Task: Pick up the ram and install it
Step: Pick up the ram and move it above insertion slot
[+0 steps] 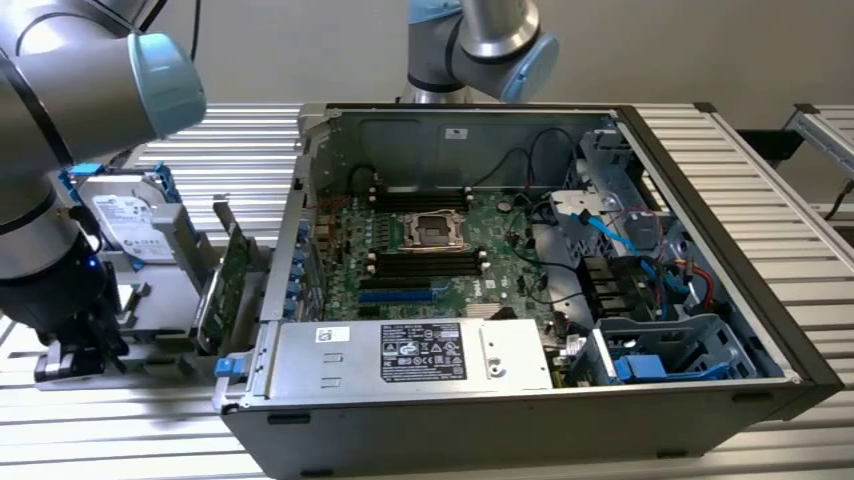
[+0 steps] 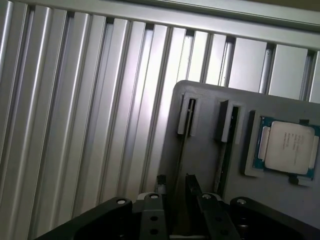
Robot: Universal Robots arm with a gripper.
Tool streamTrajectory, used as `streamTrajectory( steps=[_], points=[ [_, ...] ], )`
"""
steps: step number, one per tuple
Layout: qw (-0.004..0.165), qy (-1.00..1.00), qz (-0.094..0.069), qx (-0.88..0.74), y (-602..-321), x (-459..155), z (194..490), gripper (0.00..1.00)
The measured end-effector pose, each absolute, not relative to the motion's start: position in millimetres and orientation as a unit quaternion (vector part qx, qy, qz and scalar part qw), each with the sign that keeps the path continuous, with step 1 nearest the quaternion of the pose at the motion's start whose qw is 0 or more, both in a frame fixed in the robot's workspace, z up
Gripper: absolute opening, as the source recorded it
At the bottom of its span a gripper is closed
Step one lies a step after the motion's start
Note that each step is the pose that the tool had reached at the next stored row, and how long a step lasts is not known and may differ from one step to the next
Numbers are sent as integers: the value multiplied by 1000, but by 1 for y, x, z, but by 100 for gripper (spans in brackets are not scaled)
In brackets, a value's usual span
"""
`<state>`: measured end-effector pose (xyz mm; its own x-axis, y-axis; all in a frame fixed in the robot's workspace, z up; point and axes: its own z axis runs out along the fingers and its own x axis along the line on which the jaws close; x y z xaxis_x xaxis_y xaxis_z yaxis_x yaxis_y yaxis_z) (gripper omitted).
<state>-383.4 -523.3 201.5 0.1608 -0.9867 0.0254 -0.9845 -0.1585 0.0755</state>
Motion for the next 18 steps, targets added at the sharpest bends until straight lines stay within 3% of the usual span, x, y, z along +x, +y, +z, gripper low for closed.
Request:
streamTrajectory(
  steps=[11, 14, 18],
  points=[
    [35, -648, -13, 761, -523, -385, 193, 30],
    [35, -648, -13, 760, -523, -385, 193, 16],
    [35, -649, -13, 760, -523, -385, 192, 16]
  ],
)
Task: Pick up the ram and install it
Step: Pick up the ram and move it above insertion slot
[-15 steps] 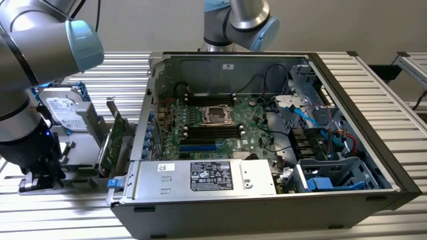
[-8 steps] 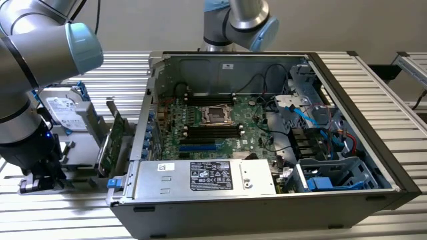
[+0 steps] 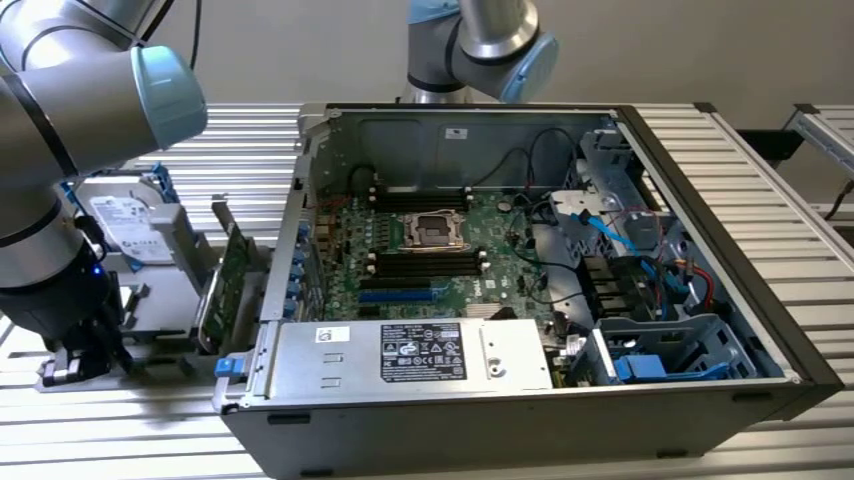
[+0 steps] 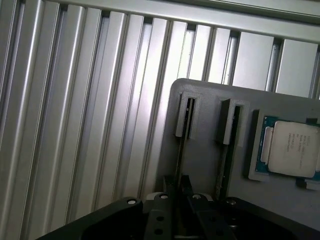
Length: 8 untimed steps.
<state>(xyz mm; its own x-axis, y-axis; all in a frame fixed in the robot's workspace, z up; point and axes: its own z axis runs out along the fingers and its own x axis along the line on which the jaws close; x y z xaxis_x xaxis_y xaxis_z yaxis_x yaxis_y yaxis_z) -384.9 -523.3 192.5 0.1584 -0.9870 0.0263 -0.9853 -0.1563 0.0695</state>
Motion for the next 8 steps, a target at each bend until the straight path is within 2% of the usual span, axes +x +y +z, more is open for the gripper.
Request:
streamTrajectory(
  steps=[8],
  points=[
    [35, -649, -13, 760, -523, -385, 192, 16]
  ],
)
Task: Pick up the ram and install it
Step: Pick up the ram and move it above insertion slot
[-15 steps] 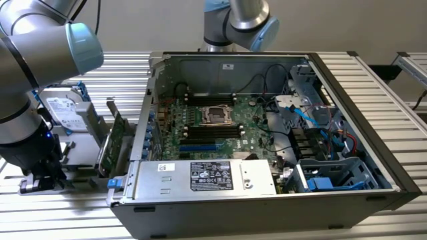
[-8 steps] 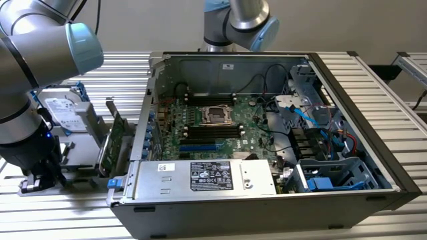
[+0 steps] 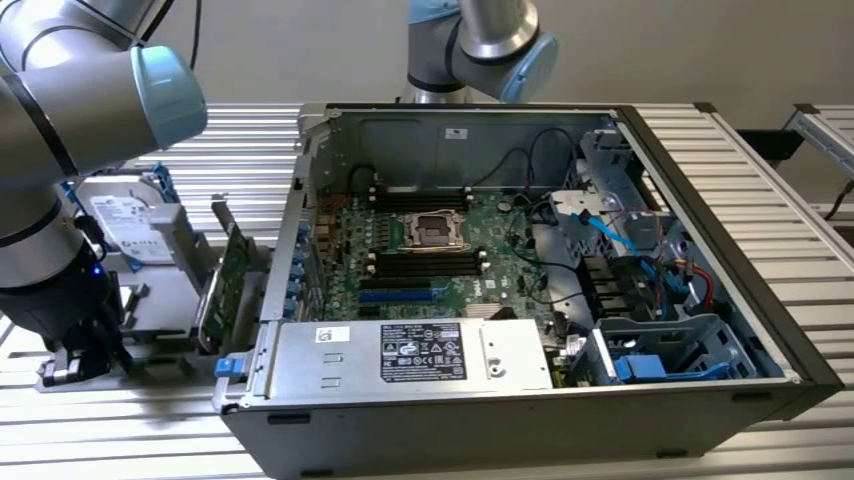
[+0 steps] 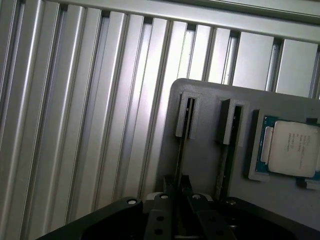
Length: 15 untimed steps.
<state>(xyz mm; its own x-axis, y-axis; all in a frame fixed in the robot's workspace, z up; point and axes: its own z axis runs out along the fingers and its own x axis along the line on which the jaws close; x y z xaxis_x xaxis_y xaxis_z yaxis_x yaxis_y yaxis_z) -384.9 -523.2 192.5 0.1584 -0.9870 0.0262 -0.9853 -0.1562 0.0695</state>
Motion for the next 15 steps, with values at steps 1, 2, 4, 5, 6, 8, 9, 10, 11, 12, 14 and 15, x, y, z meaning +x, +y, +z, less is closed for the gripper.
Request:
streamTrajectory(
  steps=[1, 2, 4, 5, 6, 8, 9, 10, 11, 12, 14, 15],
  points=[
    [35, -649, -13, 760, -523, -385, 192, 16],
    [35, -649, -13, 760, -523, -385, 192, 16],
    [35, -649, -13, 760, -523, -384, 193, 16],
    [35, -650, -13, 759, -523, -384, 193, 16],
    [35, -651, -13, 758, -523, -384, 194, 16],
    [35, -653, -13, 756, -523, -383, 197, 16],
    [35, -654, -13, 755, -523, -383, 198, 16],
    [35, -656, -13, 754, -523, -383, 200, 16],
    [35, -657, -13, 753, -523, -383, 203, 16],
    [35, -658, -13, 752, -523, -383, 206, 16],
    [35, -660, -13, 751, -523, -383, 212, 16],
    [35, -660, -13, 750, -523, -383, 216, 16]
  ],
)
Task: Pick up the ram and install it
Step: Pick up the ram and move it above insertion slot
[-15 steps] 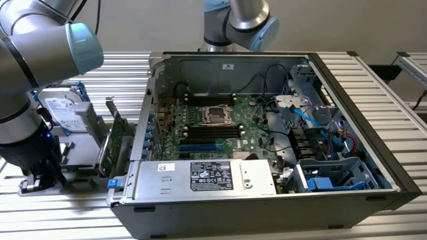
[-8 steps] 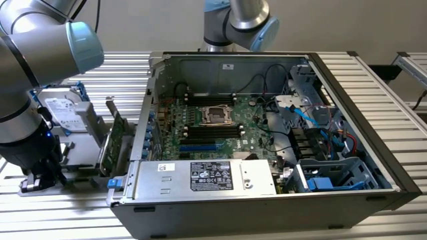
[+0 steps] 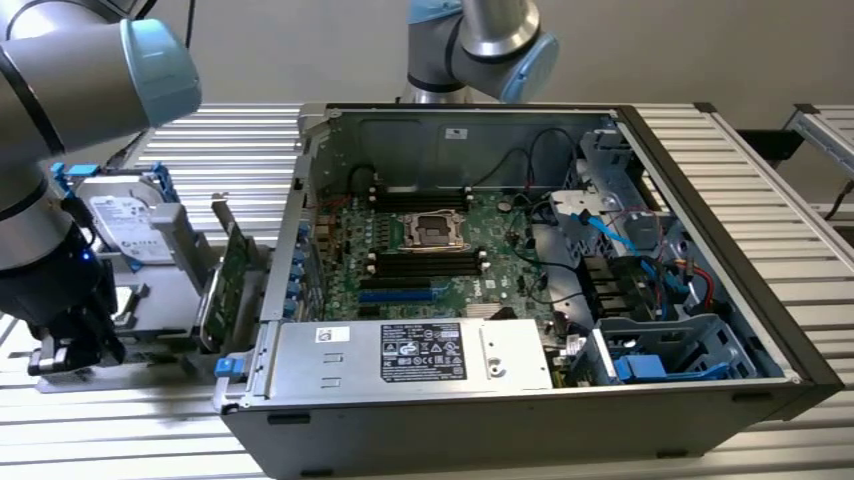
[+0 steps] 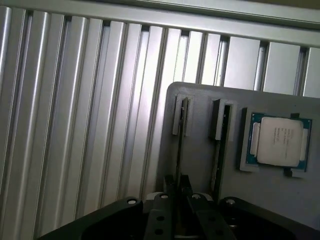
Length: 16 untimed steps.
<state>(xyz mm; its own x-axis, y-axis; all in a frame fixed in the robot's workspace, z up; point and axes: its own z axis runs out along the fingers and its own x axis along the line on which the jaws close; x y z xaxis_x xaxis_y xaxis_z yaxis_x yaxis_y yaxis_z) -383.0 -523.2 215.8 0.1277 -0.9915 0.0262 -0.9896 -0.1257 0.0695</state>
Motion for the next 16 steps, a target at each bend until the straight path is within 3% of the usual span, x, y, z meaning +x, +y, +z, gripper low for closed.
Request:
streamTrajectory(
  steps=[16],
  points=[
    [35, -667, -13, 744, -523, -380, 280, 16]
  ],
)
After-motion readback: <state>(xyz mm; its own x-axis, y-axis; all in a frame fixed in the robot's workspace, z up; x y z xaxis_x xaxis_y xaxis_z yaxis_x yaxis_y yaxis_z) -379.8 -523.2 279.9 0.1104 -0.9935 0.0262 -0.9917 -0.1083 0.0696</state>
